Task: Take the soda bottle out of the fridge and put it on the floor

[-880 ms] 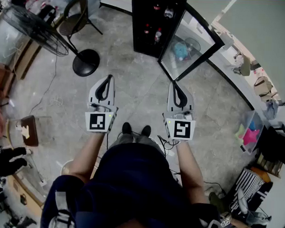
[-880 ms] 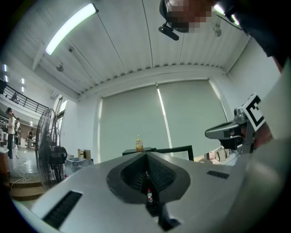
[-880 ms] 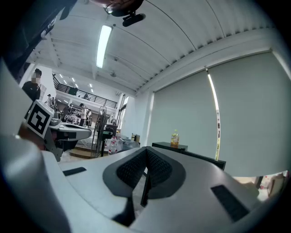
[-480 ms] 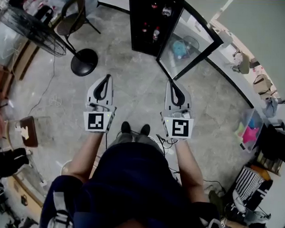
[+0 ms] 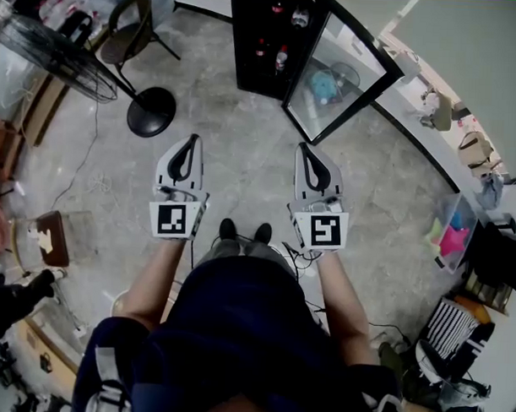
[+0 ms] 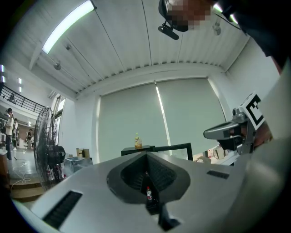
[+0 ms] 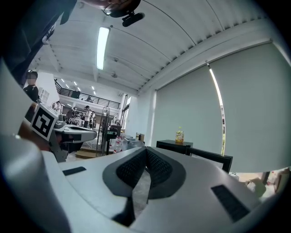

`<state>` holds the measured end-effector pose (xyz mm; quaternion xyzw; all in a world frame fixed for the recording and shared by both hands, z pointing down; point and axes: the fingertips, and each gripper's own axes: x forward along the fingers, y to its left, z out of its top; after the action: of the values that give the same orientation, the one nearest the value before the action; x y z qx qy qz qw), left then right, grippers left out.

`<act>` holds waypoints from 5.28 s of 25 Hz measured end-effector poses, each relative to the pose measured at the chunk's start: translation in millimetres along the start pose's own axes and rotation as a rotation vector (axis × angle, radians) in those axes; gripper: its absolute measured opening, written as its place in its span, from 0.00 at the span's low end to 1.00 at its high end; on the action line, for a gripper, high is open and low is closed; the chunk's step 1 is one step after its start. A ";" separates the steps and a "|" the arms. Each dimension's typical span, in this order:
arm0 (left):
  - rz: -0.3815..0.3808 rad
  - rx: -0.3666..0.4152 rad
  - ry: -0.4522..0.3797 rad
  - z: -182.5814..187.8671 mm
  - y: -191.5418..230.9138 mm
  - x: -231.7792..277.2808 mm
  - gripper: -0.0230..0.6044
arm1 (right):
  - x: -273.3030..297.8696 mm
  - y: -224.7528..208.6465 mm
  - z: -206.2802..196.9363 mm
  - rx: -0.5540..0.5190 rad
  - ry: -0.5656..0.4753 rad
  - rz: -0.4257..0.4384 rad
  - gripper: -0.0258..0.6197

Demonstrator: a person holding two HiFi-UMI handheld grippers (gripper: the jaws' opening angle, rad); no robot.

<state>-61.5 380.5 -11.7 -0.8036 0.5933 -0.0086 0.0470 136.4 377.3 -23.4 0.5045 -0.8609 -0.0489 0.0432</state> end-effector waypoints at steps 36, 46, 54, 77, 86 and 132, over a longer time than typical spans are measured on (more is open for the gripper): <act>0.012 0.012 0.032 -9.8 -0.9 2.8 0.08 | 16.7 -5.9 -15.0 0.074 0.014 0.141 0.57; 0.068 0.028 0.060 -10.4 -16.7 15.0 0.08 | 20.8 -41.2 -30.6 0.078 0.011 0.195 0.57; 0.063 0.031 0.046 -16.1 -7.5 40.5 0.08 | 59.8 -47.6 -50.9 0.064 0.029 0.225 0.57; -0.222 0.000 0.062 -96.0 180.9 291.5 0.08 | 405.7 -62.5 -163.6 0.066 0.159 0.026 0.57; -0.161 0.008 0.131 -152.0 193.0 356.2 0.08 | 489.1 -109.1 -268.6 0.067 0.212 0.019 0.57; -0.172 -0.017 0.164 -472.2 204.0 469.0 0.08 | 736.8 -170.2 -705.9 0.033 0.350 -0.033 0.57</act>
<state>-149.9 -157.4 421.3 -0.8485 0.5239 -0.0733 -0.0096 11.9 -377.2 673.2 0.5200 -0.8326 0.0532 0.1833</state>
